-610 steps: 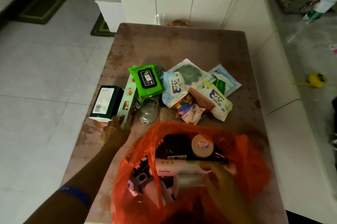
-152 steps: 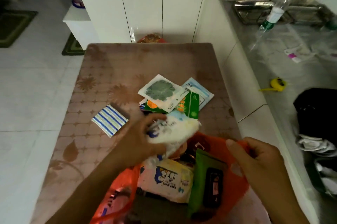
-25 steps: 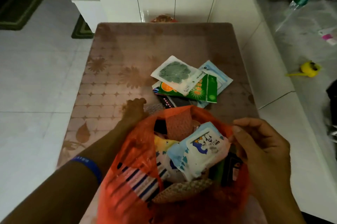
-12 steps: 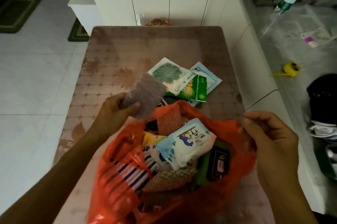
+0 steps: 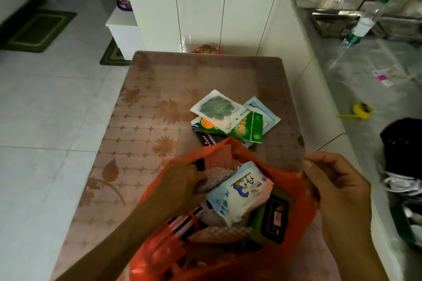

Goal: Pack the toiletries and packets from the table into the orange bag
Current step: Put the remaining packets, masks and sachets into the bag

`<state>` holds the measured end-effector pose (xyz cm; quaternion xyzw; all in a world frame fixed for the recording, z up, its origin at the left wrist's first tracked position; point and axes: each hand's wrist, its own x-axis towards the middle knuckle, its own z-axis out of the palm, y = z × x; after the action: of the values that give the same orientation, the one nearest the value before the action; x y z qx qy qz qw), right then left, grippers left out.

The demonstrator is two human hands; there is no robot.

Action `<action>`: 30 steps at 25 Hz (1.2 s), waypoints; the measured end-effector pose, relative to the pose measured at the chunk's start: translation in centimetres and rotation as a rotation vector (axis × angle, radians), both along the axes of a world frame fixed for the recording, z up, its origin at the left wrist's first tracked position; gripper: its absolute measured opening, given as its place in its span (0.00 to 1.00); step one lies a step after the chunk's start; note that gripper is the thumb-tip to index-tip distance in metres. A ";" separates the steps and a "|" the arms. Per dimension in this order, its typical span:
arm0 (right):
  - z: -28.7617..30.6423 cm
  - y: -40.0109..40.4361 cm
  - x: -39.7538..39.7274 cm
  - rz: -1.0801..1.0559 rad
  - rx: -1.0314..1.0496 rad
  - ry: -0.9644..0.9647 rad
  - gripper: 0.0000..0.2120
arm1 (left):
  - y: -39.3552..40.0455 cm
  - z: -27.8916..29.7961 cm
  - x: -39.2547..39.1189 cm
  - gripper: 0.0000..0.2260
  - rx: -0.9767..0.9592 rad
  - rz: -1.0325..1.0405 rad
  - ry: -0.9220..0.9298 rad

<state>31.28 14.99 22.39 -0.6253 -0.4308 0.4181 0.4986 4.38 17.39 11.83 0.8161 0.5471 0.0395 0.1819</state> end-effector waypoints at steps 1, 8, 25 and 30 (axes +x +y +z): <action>-0.4 0.0 0.1 0.008 -0.021 -0.058 0.08 | 0.3 0.3 -0.5 0.12 -0.025 -0.003 0.019; -1.7 2.0 0.2 0.191 -0.415 -1.032 0.20 | 2.1 -0.1 -2.7 0.18 -0.150 0.257 -0.054; -17.1 13.5 -4.3 1.060 -0.590 -0.348 0.13 | 7.9 -2.3 0.1 0.20 -0.329 0.272 -0.305; -20.3 16.7 -3.9 0.782 -0.493 -0.370 0.16 | 7.9 -5.9 1.7 0.17 -0.463 0.165 -0.238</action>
<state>27.35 31.65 2.07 -0.5801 -0.6026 0.5451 0.0570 6.06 25.29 5.95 0.6951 0.5808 0.0236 0.4231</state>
